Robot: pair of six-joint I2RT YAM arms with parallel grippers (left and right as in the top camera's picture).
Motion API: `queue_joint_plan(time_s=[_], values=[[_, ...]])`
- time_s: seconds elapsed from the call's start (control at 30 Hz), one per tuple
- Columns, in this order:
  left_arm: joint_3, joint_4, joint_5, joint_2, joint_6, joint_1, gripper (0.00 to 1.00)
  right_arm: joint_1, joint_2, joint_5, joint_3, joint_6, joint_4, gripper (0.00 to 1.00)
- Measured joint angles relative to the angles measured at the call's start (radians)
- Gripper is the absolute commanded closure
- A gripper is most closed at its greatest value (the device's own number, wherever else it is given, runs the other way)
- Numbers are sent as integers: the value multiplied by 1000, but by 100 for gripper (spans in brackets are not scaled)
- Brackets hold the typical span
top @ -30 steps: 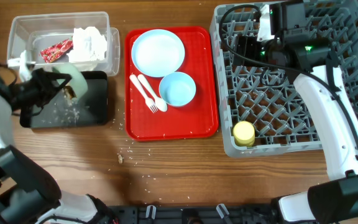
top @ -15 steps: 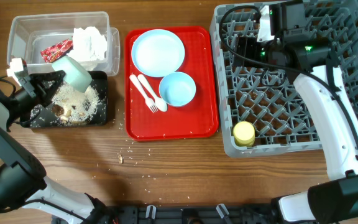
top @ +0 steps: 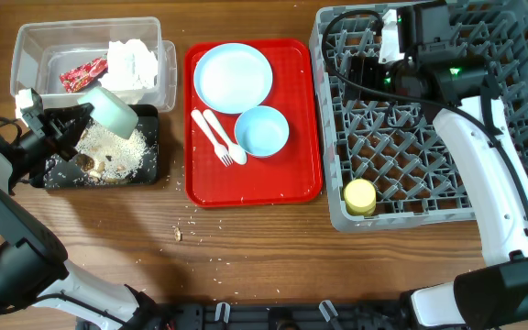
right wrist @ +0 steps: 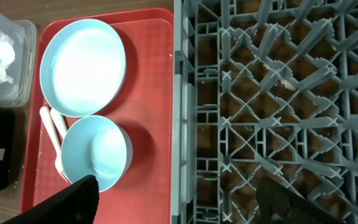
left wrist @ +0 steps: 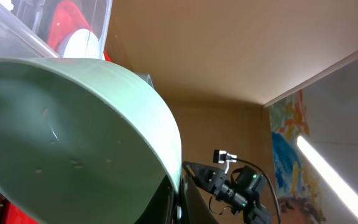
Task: Sort waste into correct bins and load items into the dishwasher rack
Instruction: 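Tip the green bowl over the black tray to dump the rice, then set the empty green bowl back on the red tray with left gripper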
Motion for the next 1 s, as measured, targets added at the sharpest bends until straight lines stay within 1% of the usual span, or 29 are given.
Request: queue_joint_plan(time_s=[0.03,0.1,0.17,0.23,0.3,0.37,0.47,0.57,0.6,0.67,0.7,0.73,0.8,0.9,0.93,0.97,1.0], values=[[0,-2,0,0,-5,0,96,0,0,0,0,0,3,17],[0,-56,1,0,-10,-5,96,0,0,0,0,0,5,17],[0,-62,0,-5,-1,-28,96,0,0,0,0,0,6,17],[0,-58,-3,-32,10,-74,96,0,0,0,0,0,5,17],[-2,-53,-37,-95,19,-132,96,0,0,0,0,0,5,17],[-2,-59,-106,-180,24,-214,96,0,0,0,0,0,2,17],[-2,-62,-250,-271,25,-370,96,0,0,0,0,-1,-13,17],[-2,-108,-480,-317,25,-589,96,0,0,0,0,-3,-23,17],[-2,-126,-551,-318,21,-644,96,0,0,0,0,-3,-26,17],[-2,-171,-761,-311,-3,-796,96,0,0,0,0,-4,-27,17],[-2,-175,-828,-310,-11,-809,96,0,0,0,0,-4,-31,17],[-1,-197,-911,-301,-29,-888,96,0,0,0,0,-4,-34,17],[-2,-245,-1122,-275,-77,-1015,96,0,0,0,0,-4,-35,17],[-2,-249,-1262,-236,-106,-1134,95,0,0,-1,0,-4,-36,17],[-2,-248,-1311,-221,-113,-1171,89,0,0,-1,0,-4,-36,17],[-2,-245,-1349,-210,-117,-1195,76,0,0,-1,0,-4,-36,17],[-2,-237,-1373,-204,-124,-1211,65,0,0,-2,0,-3,-36,17]])
